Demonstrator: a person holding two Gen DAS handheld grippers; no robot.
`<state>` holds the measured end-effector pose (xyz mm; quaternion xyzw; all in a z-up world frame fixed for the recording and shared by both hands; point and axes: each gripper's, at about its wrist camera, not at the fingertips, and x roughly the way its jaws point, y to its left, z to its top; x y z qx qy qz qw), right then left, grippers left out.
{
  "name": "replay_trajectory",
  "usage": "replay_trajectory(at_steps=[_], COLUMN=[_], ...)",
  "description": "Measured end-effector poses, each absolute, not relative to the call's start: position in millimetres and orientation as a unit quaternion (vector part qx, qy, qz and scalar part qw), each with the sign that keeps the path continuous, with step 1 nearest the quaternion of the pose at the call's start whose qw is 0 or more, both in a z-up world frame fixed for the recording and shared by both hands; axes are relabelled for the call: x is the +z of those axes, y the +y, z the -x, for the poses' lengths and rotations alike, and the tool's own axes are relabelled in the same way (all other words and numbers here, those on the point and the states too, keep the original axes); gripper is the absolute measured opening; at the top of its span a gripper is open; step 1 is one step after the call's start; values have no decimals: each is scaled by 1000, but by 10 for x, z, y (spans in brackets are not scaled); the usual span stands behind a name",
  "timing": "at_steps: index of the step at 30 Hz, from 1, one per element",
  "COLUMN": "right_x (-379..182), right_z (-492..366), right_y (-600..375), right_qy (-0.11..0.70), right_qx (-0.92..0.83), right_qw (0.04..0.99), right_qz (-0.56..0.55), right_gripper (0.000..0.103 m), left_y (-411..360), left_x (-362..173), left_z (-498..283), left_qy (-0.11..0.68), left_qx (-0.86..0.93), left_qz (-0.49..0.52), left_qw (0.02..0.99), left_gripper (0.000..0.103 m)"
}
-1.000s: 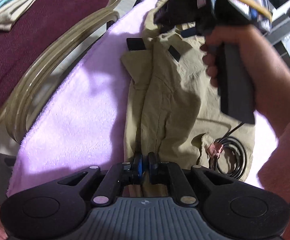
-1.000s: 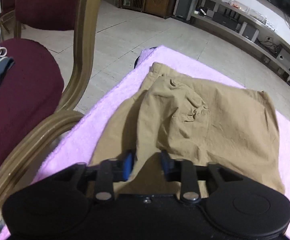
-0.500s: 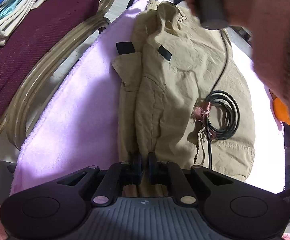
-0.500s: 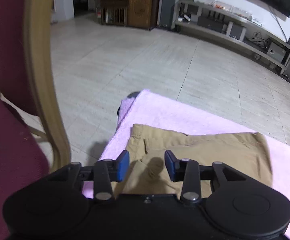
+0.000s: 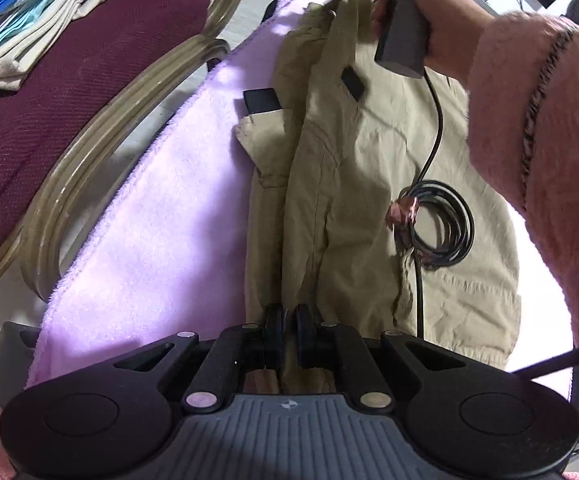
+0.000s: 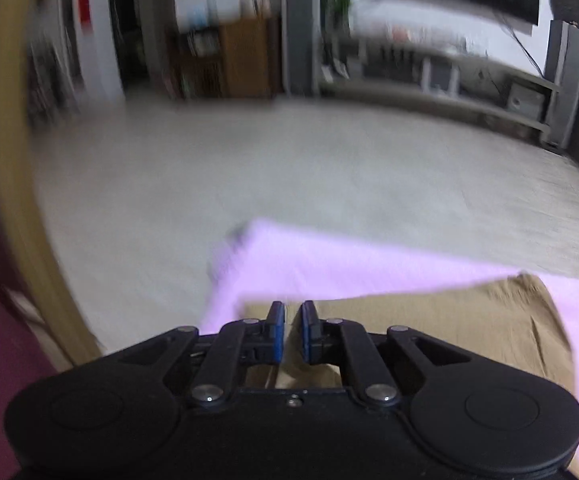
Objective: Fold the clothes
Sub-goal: 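Open the right gripper, then the left gripper, releasing the folded trousers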
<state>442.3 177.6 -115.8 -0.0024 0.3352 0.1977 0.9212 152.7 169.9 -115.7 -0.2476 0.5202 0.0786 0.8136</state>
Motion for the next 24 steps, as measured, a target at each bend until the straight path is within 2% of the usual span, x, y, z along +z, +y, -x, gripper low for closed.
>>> replay_trajectory(at_steps=[2, 4, 6, 7, 9, 11, 13, 16, 20, 22, 24], right_x=[-1203, -1303, -1276, -1258, -1220, -1087, -988, -1057, -1355, -1410, -1373], right_z=[-4443, -4509, -4488, -4474, -4445, -4318, -4211, -4226, -4261, -4287, -4314], right_y=[1783, 1844, 1830, 1819, 1798, 1782, 1808, 1928, 2151, 2088, 1927], right_qy=[358, 409, 425, 430, 442, 406, 380, 399, 444, 451, 456], right_qx=[214, 203, 185, 175, 156, 172, 203, 221, 175, 152, 150], right_qw=[909, 889, 886, 885, 882, 896, 901, 886, 865, 869, 874], right_qz=[-1, 21, 34, 40, 53, 53, 59, 87, 155, 136, 74], right_gripper=[15, 45, 61, 63, 61, 56, 40, 34, 34, 19, 12], left_y=[1702, 1700, 1694, 1690, 1694, 1716, 1714, 1696, 1690, 1687, 1684], left_x=[-1180, -1189, -1182, -1180, -1178, -1185, -1184, -1178, -1173, -1166, -1155], left_z=[-1533, -1539, -1537, -1535, -1532, -1533, -1529, -1526, -1524, -1521, -1514], left_qy=[524, 526, 526, 526, 527, 527, 527, 527, 526, 526, 526], left_qx=[80, 81, 81, 81, 80, 80, 79, 79, 77, 76, 75], left_qz=[248, 247, 246, 244, 244, 250, 251, 246, 241, 239, 236], left_qw=[811, 810, 810, 810, 810, 808, 808, 810, 812, 813, 814], left_gripper=[7, 8, 8, 8, 8, 8, 8, 8, 8, 8, 8])
